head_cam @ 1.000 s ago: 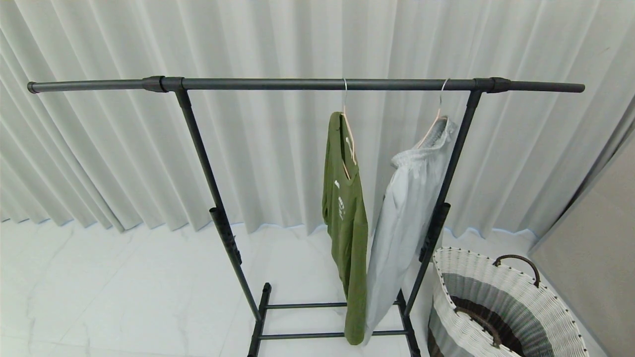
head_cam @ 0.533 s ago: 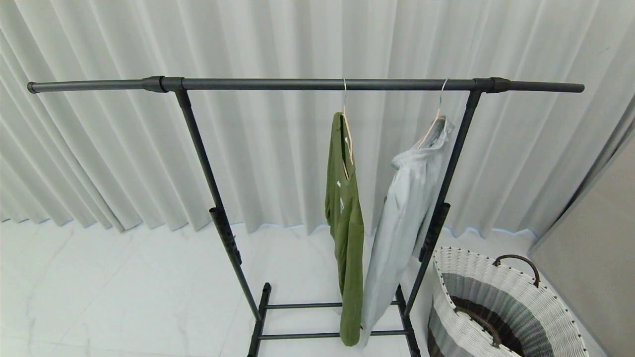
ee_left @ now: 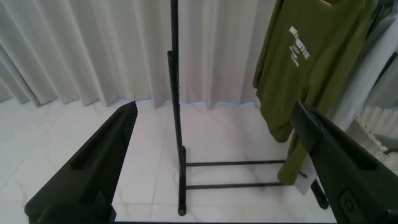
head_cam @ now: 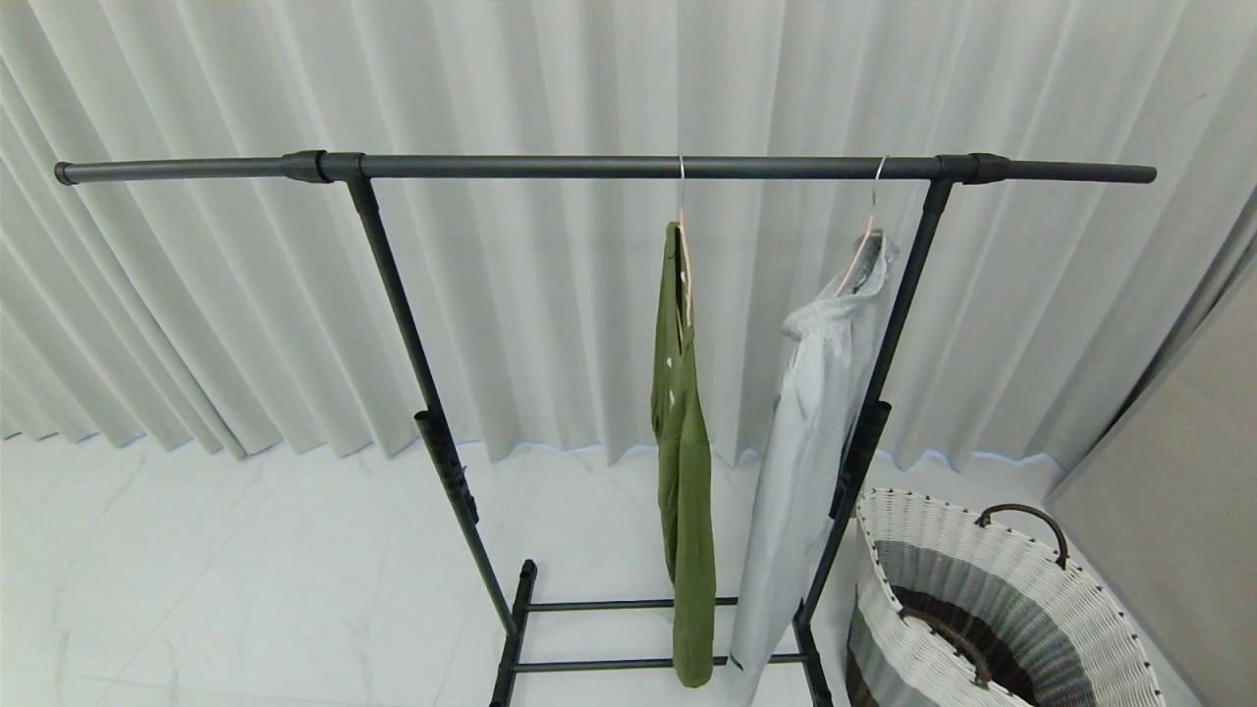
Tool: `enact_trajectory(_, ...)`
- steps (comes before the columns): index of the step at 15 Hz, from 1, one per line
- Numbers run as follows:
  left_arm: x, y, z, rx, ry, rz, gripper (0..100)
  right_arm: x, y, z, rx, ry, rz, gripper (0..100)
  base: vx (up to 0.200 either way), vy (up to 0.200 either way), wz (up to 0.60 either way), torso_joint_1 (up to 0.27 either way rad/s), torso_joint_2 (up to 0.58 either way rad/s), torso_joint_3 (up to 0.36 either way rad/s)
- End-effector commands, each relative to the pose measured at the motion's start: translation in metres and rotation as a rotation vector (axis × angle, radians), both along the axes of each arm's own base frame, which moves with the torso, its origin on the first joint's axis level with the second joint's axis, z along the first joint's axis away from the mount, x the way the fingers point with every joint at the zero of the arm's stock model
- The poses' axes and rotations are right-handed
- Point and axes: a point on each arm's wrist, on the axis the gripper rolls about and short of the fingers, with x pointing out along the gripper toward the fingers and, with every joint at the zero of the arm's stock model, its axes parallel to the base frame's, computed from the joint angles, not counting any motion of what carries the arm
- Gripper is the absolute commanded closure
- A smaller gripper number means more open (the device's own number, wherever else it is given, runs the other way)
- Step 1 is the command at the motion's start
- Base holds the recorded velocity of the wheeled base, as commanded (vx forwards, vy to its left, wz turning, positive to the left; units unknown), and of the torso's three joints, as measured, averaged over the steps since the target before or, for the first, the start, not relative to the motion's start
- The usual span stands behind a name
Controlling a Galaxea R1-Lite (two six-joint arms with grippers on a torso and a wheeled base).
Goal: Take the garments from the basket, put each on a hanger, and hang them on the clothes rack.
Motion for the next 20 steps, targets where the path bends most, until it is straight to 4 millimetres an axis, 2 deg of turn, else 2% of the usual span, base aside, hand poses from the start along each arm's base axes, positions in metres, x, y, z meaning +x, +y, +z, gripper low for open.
enact_trajectory(1, 0.0, 0.0, -0.0001, 0.001, 0.001, -0.001, 0, 0.0006, 0.0001, -0.0014, 0.006, 0.006, 0.013, 0, 0.0, 0.0, 0.0, 0.0, 0.0, 0.0)
enact_trajectory(20, 0.0, 0.0001, -0.0008, -0.011, 0.008, 0.005, 0, 0.0006, 0.0, -0.0014, 0.015, 0.005, 0.01, 0, 0.0, 0.0, 0.0, 0.0, 0.0, 0.0)
